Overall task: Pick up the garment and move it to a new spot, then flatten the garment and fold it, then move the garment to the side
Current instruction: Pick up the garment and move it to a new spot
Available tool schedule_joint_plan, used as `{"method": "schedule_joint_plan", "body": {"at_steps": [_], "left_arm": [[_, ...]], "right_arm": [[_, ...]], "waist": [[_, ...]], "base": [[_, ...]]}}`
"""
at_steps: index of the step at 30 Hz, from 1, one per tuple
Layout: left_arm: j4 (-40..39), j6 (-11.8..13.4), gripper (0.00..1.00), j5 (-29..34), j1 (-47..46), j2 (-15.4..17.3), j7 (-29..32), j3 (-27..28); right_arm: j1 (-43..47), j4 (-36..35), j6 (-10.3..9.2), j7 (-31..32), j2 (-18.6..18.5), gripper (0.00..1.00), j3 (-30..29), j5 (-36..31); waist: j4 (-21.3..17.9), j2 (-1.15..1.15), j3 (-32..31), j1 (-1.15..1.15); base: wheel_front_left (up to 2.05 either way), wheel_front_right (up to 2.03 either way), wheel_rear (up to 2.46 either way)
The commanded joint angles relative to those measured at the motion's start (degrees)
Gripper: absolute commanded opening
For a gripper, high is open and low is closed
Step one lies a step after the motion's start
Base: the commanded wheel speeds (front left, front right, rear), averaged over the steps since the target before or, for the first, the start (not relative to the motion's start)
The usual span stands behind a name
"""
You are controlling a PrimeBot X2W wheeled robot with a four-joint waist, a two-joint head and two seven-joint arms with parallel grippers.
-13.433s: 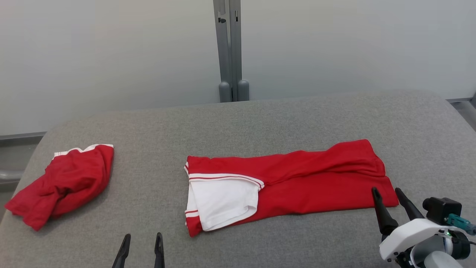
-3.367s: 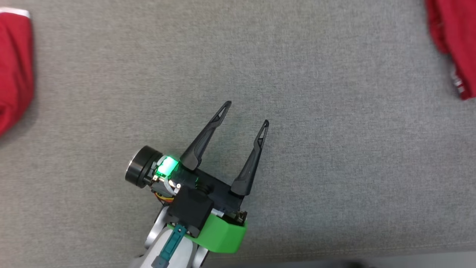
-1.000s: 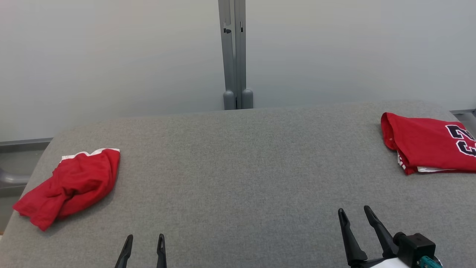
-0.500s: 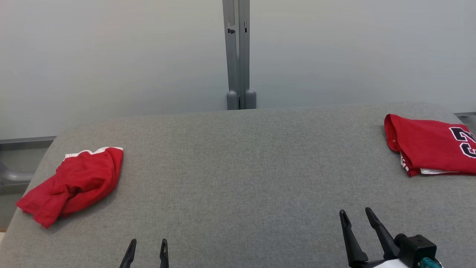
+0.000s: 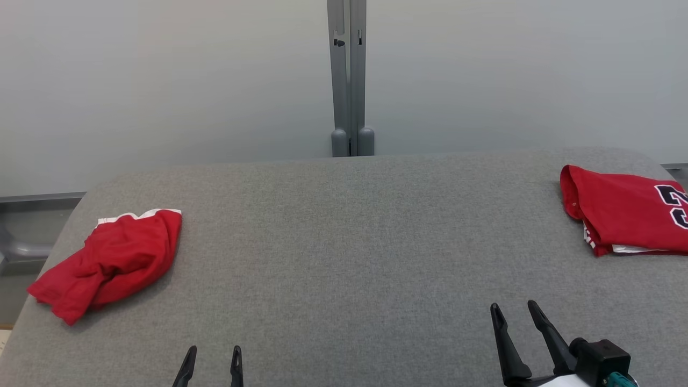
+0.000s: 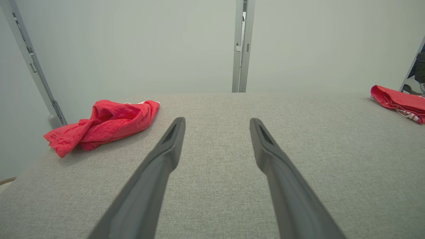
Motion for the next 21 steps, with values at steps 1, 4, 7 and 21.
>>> {"method": "schedule_joint_plan", "body": {"at_steps": [1,4,7,21], "left_arm": [[0.04,-0.08,1.0,0.45,-0.42,0.05,-0.02,0.28],[0.12,-0.06,1.0,0.36,-0.52,0.05,-0.02,0.27],[0.17,-0.1,1.0,0.36,-0.72,0.05,-0.02,0.12],[-0.05,0.48,1.0,0.68,-1.23,0.06,-0.02,0.15]], "right_arm": [[0.71,0.22,0.0,-0.16,0.09,1.0,-0.08,-0.28],[0.63,0.44,0.0,-0.16,0.19,1.0,0.18,-0.06],[0.66,0.56,0.0,-0.16,0.22,1.0,0.37,0.07],[0.97,0.85,0.0,-0.16,0.39,1.0,1.93,0.64]], "waist": [[0.06,0.0,0.05,0.0],[0.26,0.0,0.12,0.0],[0.69,0.0,0.21,0.0],[9.61,0.0,2.16,0.0]], "base": [[0.0,0.0,0.0],[0.0,0.0,0.0],[0.0,0.0,0.0],[0.0,0.0,0.0]]}}
